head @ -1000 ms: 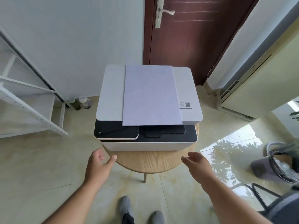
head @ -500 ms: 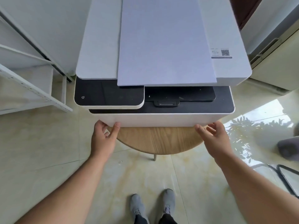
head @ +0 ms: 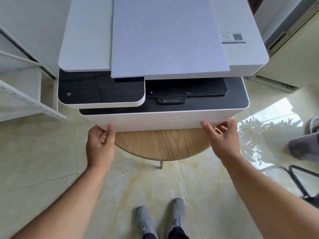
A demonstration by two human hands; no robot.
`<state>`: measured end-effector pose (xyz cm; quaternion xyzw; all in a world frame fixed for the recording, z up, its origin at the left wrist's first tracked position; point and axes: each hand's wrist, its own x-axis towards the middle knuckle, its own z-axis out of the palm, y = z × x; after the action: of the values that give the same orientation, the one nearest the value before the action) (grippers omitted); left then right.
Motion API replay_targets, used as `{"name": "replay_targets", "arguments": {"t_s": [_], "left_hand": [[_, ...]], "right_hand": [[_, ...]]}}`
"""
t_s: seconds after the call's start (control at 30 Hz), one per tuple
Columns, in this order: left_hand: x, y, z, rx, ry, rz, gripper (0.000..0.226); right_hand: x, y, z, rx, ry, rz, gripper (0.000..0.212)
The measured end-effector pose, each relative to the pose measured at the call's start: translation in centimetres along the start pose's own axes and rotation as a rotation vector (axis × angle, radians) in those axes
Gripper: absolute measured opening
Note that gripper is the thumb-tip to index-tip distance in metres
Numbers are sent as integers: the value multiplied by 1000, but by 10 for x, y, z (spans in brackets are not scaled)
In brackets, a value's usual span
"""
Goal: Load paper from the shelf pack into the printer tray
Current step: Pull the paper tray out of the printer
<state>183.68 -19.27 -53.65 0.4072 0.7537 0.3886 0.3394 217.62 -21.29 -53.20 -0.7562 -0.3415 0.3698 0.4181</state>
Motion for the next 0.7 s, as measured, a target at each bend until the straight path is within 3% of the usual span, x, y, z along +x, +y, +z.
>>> {"name": "replay_targets", "arguments": {"t_s": [0.27,0.43,0.6,0.7], "left_hand": [[0,5,0,-86,16,-6,34],[3,4,-6,-189,-15,-11,50],[4,0,-2,-213,31,-9,36],[4,-2,1,-251,44,2,46]], "right_hand": [[5,3,0,-9,16,-18,57],[2,8,7,48,93,-2,57],[6,11,5,3,133,-32,55],[8,13,7,-35,156,-58,63]]}}
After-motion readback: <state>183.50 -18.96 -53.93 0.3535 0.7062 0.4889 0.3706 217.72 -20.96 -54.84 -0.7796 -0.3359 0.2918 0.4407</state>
